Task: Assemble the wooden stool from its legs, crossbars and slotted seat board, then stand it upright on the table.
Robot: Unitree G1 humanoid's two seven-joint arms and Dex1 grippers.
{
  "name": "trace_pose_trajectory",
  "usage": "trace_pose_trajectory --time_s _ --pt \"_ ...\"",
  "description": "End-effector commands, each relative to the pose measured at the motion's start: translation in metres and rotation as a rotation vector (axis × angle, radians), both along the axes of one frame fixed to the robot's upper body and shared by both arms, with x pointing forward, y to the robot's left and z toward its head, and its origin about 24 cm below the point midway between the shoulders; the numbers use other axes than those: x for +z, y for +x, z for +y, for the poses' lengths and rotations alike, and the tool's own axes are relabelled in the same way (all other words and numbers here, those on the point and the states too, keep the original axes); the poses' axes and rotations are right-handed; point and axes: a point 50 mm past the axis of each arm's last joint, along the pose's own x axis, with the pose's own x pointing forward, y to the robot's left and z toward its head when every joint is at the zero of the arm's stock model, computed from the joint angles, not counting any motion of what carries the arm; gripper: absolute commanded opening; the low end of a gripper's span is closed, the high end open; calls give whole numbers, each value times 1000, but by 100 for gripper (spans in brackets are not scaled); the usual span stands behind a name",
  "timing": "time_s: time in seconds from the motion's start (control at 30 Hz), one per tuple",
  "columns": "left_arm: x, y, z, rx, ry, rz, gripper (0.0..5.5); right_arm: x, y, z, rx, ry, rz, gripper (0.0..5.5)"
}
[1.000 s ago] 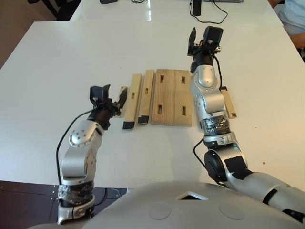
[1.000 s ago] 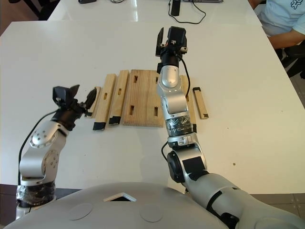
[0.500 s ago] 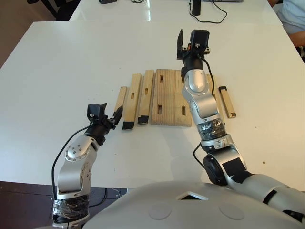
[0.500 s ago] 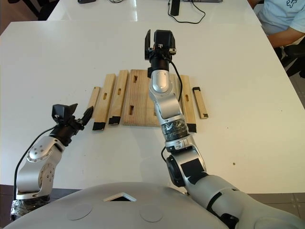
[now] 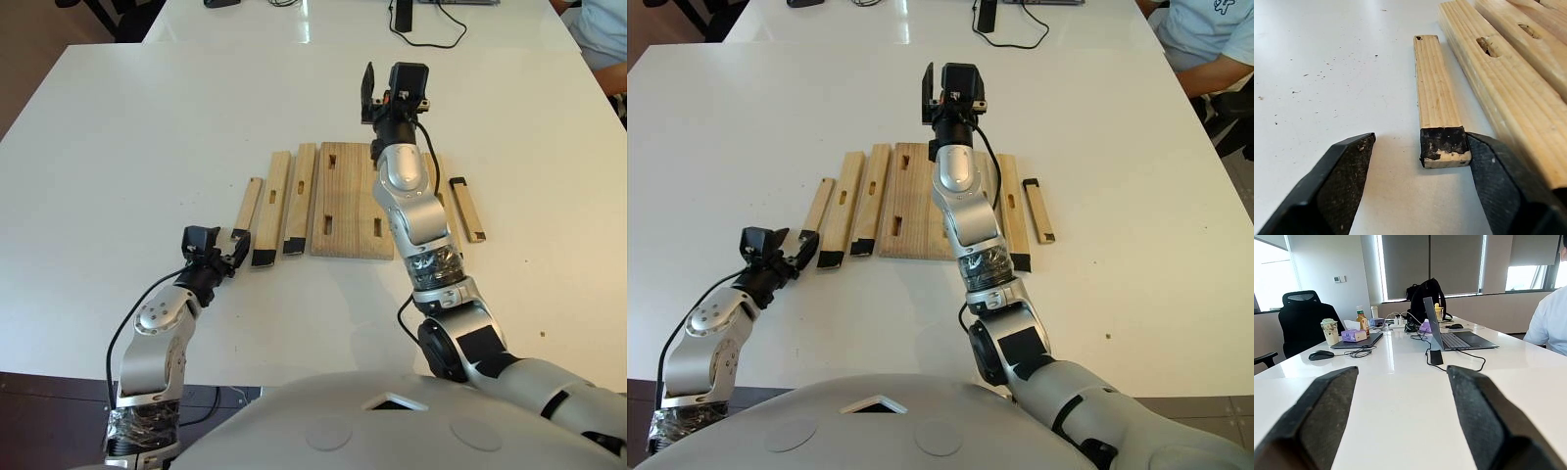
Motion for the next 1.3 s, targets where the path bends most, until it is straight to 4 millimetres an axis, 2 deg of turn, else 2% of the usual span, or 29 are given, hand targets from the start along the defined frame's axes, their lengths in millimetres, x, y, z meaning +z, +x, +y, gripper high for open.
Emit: trace_pose_trajectory --time_s 0.03,0.17,0.53,0.7,0.77,0.8,0.9,1.0,1.07,1.13,1.23,1.3 --pt "-14 -7 -1 -38 10 72 334 2 -5 20 40 77 30 333" --pt "-21 -8 -3 -47 39 100 299 1 -4 20 42 75 30 333" --pt "-39 -8 1 46 96 174 133 2 -2 21 52 74 29 333" --pt "-40 0 2 79 169 139 131 1 -1 20 55 71 28 333" --pt "-34 15 8 138 188 79 131 3 0 16 53 76 8 333" --pt "-20 33 9 186 165 18 131 6 2 12 49 78 -5 333" --pt "52 100 -3 275 -86 -220 131 15 8 -8 122 92 -12 333" --pt "120 136 -35 137 -445 -386 131 20 19 -28 282 50 44 333" --pt "152 143 -51 3 -649 -461 131 29 28 -40 369 -13 63 333" --pt "170 144 -62 -119 -781 -492 131 50 35 -53 381 -76 8 333" --pt "180 134 -71 -294 -913 -495 131 93 42 -66 417 -86 -142 333" --pt "185 119 -72 -409 -957 -518 131 110 43 -67 529 -27 -165 333"
